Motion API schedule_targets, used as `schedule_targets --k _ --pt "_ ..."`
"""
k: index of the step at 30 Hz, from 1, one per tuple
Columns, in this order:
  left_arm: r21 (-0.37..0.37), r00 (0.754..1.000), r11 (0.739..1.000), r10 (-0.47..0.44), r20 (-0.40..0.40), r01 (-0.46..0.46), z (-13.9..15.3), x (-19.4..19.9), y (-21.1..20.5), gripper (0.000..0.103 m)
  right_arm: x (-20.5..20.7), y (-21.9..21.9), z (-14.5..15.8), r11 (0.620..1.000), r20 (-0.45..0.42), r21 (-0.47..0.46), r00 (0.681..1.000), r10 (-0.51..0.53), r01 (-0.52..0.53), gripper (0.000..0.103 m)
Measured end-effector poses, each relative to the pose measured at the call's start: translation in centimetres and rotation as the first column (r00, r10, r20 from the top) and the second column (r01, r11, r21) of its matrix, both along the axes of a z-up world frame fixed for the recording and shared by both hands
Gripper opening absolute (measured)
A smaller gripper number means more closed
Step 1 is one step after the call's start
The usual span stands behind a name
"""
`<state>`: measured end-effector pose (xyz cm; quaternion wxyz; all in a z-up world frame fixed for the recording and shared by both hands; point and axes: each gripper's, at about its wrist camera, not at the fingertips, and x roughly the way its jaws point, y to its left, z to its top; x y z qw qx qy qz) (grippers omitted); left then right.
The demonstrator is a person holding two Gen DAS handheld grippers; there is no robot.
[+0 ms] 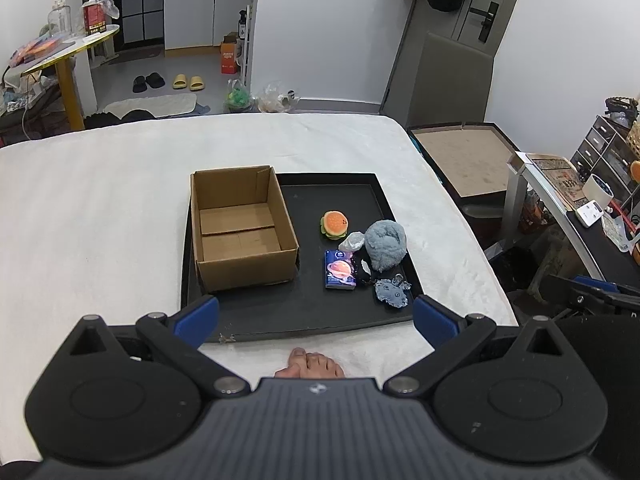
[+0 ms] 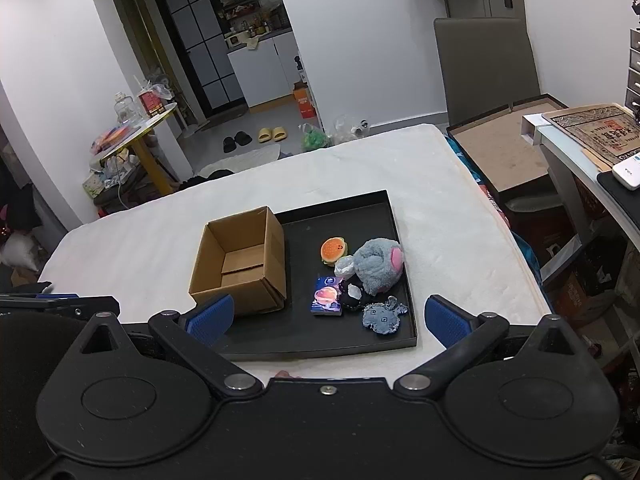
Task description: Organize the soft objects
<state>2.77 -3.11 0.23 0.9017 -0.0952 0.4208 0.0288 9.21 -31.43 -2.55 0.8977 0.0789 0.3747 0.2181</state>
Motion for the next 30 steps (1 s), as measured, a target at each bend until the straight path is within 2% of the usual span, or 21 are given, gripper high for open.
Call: schedule_targets --k 20,24,30 --pt "0.009 1.0 1.0 0.007 0.005 -0.007 -0.08 0.07 -0.22 0.103 0.58 -0.26 0.04 1.0 0.007 -0.009 1.0 0.01 -0.01 0.103" --pt "0.001 1.0 1.0 0.004 0.005 -0.004 -0.19 0.16 -0.11 0.103 0.49 -0.28 0.15 1.0 0.037 -0.02 0.999 0.007 -0.006 0.103" --pt "0.0 0.999 1.0 0.001 0.034 -0.001 -0.12 0.05 -0.09 0.103 0.84 -0.52 -0.22 1.0 0.034 -0.026 0.999 -0.002 0.003 0.103"
